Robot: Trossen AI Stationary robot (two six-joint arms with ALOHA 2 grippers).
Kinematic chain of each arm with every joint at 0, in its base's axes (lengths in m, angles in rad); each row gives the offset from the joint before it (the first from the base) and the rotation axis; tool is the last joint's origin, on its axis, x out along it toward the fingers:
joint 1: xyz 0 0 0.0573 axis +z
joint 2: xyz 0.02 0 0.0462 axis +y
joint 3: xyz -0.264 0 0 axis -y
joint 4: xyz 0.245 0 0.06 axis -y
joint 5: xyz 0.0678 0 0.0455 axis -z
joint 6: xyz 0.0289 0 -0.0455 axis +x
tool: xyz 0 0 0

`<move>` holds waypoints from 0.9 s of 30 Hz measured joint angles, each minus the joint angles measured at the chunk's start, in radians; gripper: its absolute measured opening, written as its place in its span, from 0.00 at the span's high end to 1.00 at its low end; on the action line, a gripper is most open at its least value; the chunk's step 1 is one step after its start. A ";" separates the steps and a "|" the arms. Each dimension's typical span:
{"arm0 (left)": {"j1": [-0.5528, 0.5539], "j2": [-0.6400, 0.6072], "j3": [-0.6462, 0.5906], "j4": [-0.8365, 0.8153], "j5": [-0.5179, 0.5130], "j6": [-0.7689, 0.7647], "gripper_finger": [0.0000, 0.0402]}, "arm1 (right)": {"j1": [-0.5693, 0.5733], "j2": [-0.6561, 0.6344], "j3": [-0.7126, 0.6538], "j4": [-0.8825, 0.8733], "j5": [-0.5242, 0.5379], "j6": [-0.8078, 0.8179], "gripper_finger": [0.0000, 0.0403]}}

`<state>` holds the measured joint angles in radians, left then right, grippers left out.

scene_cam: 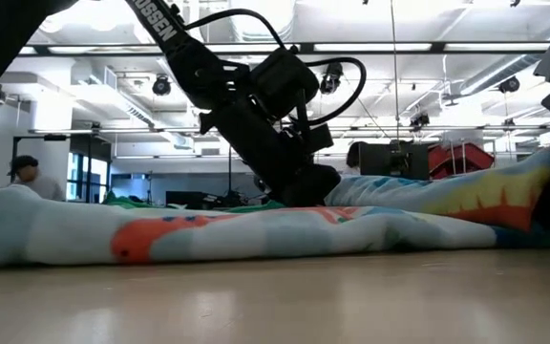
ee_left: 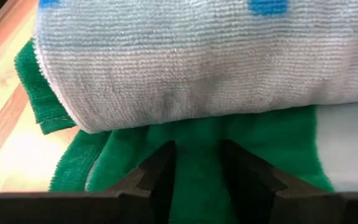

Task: Roll towel
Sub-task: Roll the multi-color dinosaur print towel

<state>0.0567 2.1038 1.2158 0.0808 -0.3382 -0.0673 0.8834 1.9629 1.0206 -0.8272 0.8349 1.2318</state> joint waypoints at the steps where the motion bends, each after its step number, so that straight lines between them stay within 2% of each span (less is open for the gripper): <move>1: -0.005 -0.007 -0.001 0.002 0.007 0.001 0.70 | 0.000 0.000 0.000 0.000 -0.001 0.006 1.00; 9: -0.076 -0.101 -0.004 -0.032 -0.020 0.034 0.70 | -0.018 0.000 0.000 -0.002 -0.001 0.032 1.00; 16: -0.087 -0.116 -0.004 -0.017 -0.044 0.036 0.70 | -0.019 0.000 0.000 -0.005 0.000 0.064 1.00; 22: -0.065 -0.030 -0.003 0.134 0.015 0.050 0.70 | -0.020 0.000 0.000 -0.003 0.002 0.063 1.00; 27: -0.028 0.036 0.025 0.228 0.020 0.063 0.70 | -0.020 0.001 0.009 -0.005 0.002 0.060 1.00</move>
<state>0.0287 2.1400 1.2407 0.3090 -0.3185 -0.0042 0.8633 1.9637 1.0295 -0.8321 0.8371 1.2915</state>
